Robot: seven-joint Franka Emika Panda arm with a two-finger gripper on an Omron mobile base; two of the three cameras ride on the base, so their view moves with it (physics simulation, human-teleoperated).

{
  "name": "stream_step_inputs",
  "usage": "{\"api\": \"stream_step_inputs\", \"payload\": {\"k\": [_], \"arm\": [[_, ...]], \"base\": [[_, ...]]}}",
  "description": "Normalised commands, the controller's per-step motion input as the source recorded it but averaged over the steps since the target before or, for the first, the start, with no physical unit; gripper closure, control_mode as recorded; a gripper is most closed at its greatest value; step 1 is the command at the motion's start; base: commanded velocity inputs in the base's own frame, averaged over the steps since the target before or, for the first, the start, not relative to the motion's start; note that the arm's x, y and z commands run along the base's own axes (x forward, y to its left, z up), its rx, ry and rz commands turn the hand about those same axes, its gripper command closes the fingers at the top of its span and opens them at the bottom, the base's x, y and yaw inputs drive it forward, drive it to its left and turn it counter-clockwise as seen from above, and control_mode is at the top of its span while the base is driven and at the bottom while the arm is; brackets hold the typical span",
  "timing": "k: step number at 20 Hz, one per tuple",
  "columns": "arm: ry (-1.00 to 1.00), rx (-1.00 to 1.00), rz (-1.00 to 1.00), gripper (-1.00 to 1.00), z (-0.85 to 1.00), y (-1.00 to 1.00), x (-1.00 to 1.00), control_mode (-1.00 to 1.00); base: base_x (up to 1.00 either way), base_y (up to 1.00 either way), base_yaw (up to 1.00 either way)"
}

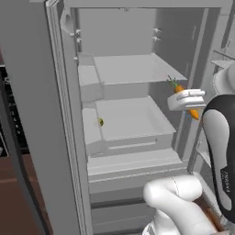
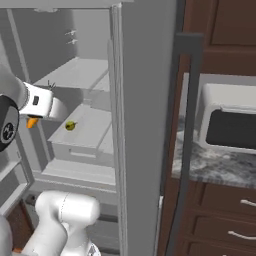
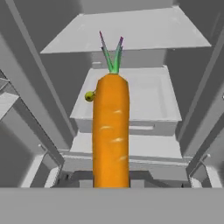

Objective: Open the fridge, remove the pear, carrot, and steak, and place them on any counter.

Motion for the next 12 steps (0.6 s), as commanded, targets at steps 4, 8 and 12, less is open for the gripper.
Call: {"api": "stream_step_inputs", "payload": {"k": [4,8,12], "arm": [[0.00,0.00,0.00,1.00,0.00,0.00,0.00,1.00],[0.00,0.00,0.00,1.00,0.00,0.00,0.00,1.00],[0.00,0.00,0.00,1.00,0.00,0.00,0.00,1.00]], "base": [[-1.00,-0.25,-0.03],[-1.00,-0.38,-0.01],[-0.34,-0.92,0.09]]}}
